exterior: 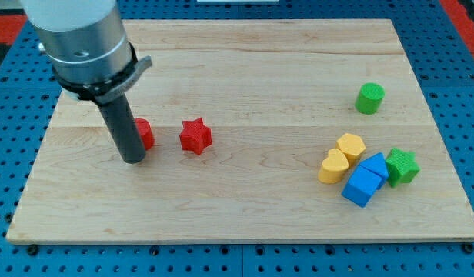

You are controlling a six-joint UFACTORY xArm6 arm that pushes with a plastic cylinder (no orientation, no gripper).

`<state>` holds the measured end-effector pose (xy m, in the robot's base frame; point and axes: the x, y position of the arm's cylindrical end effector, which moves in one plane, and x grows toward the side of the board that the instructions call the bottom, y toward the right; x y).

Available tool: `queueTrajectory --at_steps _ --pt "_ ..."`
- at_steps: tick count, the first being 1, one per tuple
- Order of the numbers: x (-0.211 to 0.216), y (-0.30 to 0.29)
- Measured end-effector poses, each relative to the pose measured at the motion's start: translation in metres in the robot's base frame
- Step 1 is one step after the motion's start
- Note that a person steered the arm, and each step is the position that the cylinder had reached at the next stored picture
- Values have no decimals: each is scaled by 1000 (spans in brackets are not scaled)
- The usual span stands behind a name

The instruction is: Point at the red star

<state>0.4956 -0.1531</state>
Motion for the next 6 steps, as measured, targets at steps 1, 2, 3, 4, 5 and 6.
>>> queueTrajectory --at_steps 1,2,3,4,5,6 --pt "-13 -1" --pt "-26 0" --pt "-25 0" --pt "22 10" --pt "32 67" --pt "31 142"
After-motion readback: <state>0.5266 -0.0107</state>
